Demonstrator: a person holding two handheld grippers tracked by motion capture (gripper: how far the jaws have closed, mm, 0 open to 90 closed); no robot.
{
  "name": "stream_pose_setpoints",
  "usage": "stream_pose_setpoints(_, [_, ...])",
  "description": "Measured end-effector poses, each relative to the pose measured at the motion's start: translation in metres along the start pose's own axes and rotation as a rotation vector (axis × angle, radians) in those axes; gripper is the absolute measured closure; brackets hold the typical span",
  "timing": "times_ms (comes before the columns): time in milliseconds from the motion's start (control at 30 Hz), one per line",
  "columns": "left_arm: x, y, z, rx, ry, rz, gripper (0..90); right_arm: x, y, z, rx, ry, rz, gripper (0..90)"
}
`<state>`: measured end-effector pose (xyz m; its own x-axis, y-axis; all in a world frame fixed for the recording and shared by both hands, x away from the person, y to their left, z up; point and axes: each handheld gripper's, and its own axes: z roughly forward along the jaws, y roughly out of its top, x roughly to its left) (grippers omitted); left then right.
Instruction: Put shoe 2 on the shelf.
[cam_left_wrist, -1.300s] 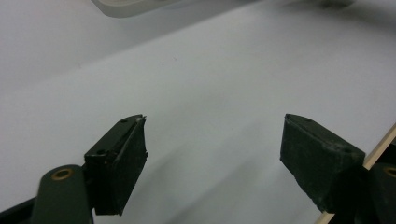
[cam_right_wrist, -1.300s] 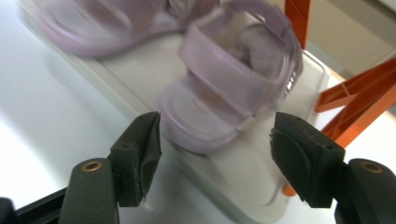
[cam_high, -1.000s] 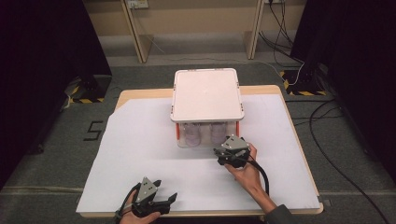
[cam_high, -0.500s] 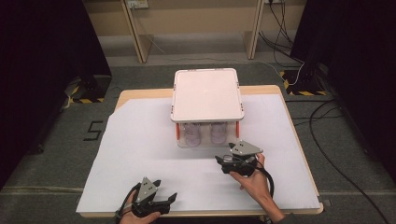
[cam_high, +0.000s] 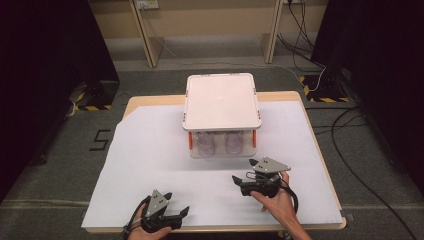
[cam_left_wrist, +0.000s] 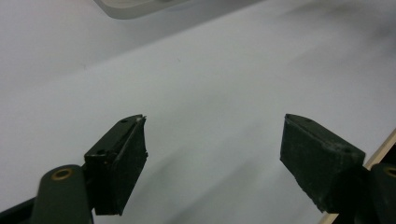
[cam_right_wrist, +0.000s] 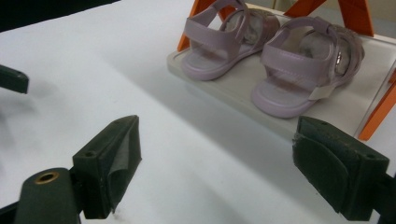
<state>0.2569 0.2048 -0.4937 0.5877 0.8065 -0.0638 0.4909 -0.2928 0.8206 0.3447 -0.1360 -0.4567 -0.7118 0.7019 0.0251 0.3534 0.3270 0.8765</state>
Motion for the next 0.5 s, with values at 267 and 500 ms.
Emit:
stream_pose_setpoints(267, [0.0,0.0,0.0,0.0,0.002,0.0,21.9,-0.002,-0.012,-0.014,-0.002,0.004,0.008,16.1])
stream_pose_setpoints(500, [0.0,0.0,0.0,0.0,0.003,0.0,21.9,-0.002,-0.021,-0.028,0.002,0.0,0.017,16.1])
